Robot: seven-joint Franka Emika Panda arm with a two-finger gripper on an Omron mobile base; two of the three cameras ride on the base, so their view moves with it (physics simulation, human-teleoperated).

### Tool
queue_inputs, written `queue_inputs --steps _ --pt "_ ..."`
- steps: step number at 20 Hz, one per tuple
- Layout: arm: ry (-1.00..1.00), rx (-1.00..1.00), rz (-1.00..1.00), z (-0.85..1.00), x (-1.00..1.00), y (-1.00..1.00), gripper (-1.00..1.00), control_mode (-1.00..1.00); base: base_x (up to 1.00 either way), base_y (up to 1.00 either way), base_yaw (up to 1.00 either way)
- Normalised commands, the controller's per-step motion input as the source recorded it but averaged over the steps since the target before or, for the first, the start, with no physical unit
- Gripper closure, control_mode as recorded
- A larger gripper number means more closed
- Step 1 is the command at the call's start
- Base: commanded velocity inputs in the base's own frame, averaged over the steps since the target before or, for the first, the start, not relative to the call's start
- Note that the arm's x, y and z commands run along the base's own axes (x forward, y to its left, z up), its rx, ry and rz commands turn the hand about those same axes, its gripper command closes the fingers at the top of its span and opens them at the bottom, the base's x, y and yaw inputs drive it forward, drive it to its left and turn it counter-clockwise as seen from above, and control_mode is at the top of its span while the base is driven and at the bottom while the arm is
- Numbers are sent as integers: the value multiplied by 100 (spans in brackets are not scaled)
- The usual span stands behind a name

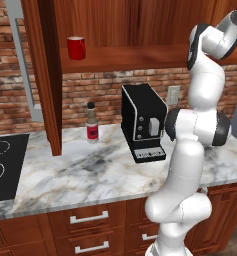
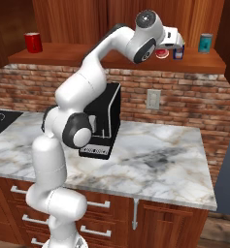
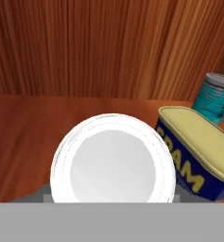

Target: Pick the cans from the counter and place them in their designated side in the cabinet.

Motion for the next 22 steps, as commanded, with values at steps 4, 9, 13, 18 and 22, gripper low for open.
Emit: queue_inputs --steps 4,9,13,18,22 --pt "0 0 0 -12 18 -2 -100 -100 0 0 0" --pt "-5 0 0 -10 24 0 -100 -100 0 0 0" --pt "-9 0 2 -5 14 0 -100 -100 0 0 0" --pt "-12 0 4 -2 4 -3 -100 -100 0 0 0" --pt "-13 0 6 1 -11 -15 -100 -100 0 0 0"
